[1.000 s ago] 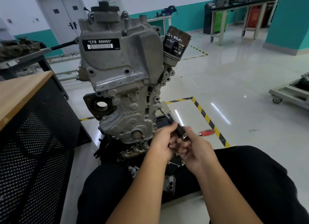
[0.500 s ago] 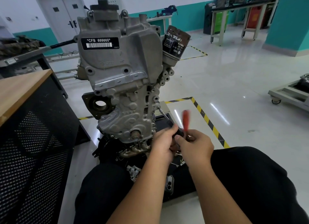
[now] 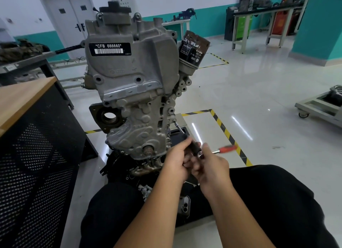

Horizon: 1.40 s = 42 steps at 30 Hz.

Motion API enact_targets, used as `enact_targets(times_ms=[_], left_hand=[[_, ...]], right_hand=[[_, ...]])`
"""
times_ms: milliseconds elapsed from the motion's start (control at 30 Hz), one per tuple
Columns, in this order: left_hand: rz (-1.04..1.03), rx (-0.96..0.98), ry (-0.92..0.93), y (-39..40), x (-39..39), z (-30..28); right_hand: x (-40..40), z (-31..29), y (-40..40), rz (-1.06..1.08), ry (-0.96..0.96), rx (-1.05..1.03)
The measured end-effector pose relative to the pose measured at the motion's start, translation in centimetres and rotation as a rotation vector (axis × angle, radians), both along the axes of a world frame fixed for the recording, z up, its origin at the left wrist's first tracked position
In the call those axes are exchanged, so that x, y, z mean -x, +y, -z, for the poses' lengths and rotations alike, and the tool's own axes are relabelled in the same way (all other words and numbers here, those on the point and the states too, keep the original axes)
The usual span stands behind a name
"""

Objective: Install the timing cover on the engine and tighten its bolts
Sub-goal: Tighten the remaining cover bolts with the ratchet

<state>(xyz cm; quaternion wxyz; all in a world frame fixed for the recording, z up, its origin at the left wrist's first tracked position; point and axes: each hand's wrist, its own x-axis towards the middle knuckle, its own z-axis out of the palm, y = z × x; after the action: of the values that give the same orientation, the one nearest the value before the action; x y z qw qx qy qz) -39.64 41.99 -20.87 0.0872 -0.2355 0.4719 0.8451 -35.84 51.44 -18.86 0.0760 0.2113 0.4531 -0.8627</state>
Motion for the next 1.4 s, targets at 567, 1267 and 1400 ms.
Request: enact_targets(times_ms=[567,1267,1400], left_hand=[[-0.053,0.025,0.047,0.1,-0.4,-0.4],[-0.101,0.114,0.039,-0.2,-0.1,-0.1],[-0.004,0.022,0.040,-0.2,-0.3,-0.7]], right_hand=[[0.3,-0.4,0.5,0.015,0.183,-0.442],[-0.1,-0.6,0.7,-0.059,0.248,-0.788],[-0.2,-1.4,0.4,-0.136,0.063,-0.060]])
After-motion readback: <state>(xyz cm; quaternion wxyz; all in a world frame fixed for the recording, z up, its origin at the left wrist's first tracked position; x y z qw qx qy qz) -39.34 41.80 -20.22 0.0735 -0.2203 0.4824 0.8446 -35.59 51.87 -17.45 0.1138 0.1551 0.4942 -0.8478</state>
